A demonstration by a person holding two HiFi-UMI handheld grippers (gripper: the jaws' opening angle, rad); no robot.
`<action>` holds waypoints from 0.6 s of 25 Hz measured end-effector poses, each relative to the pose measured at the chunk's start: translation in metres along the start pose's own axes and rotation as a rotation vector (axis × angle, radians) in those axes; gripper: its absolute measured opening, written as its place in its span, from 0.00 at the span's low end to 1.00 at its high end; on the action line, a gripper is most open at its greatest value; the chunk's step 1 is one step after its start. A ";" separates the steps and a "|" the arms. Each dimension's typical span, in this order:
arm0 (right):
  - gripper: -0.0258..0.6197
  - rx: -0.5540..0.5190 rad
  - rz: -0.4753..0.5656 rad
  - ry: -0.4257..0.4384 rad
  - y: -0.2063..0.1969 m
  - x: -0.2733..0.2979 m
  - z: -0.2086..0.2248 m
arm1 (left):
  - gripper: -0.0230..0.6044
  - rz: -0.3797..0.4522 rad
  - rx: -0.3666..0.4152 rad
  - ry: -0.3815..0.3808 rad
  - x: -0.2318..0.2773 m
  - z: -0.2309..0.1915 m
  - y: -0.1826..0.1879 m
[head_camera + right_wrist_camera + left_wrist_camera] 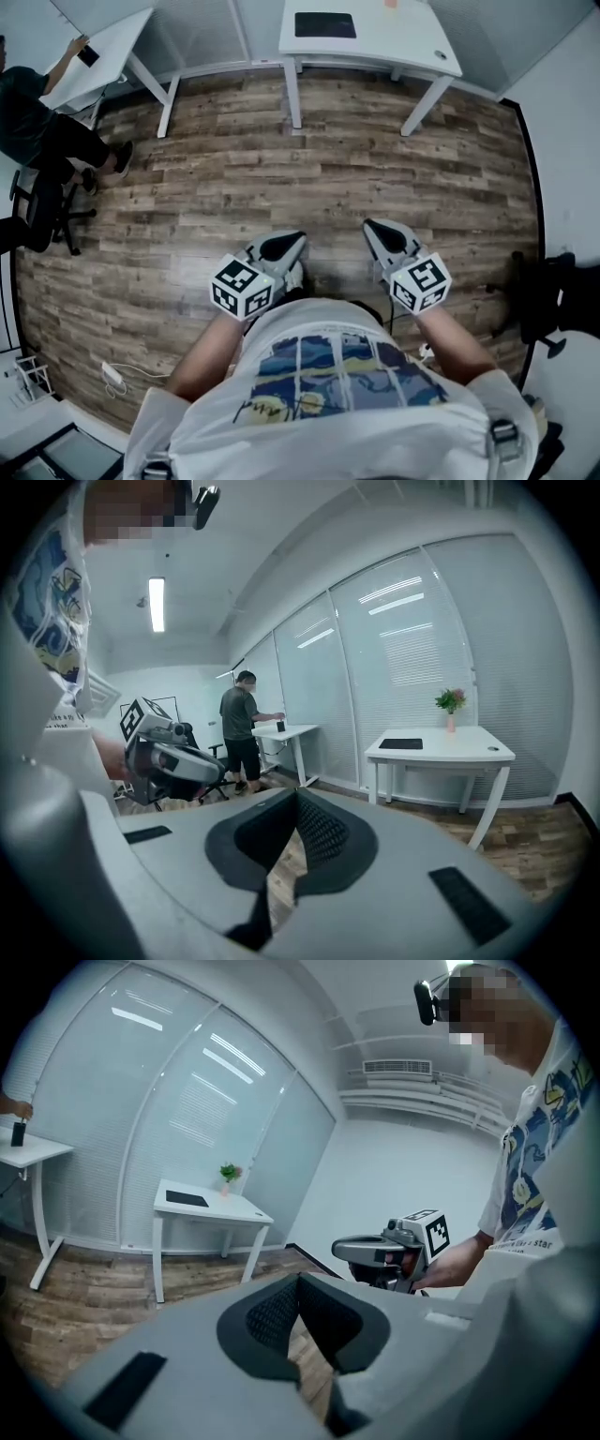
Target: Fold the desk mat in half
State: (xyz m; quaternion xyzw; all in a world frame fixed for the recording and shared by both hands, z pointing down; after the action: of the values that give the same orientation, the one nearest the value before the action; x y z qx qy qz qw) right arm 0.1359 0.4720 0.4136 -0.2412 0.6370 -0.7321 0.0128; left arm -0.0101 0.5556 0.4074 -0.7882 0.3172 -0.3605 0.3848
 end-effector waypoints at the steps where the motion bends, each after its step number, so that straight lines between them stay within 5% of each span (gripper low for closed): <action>1: 0.04 -0.006 -0.002 -0.010 0.006 0.011 -0.001 | 0.04 0.002 0.001 -0.002 -0.003 -0.012 0.006; 10: 0.11 0.017 -0.022 -0.075 0.036 0.089 0.004 | 0.04 0.007 0.015 -0.014 -0.007 -0.103 0.044; 15: 0.11 0.031 -0.041 -0.082 0.038 0.115 0.043 | 0.04 0.015 -0.006 0.002 0.027 -0.138 0.064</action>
State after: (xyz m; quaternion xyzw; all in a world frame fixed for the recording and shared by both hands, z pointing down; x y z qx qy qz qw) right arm 0.0390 0.3880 0.4197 -0.2837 0.6193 -0.7315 0.0280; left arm -0.1221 0.4503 0.4242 -0.7867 0.3246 -0.3576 0.3845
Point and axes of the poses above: the fingertips, and each gripper's own axes: x forward along the fingers, z to its right, y out of its top, the point moved 3 cm from there along -x, backward along the fingers, and after that the axes turned 4 degrees about -x, right-handed, at the moved point
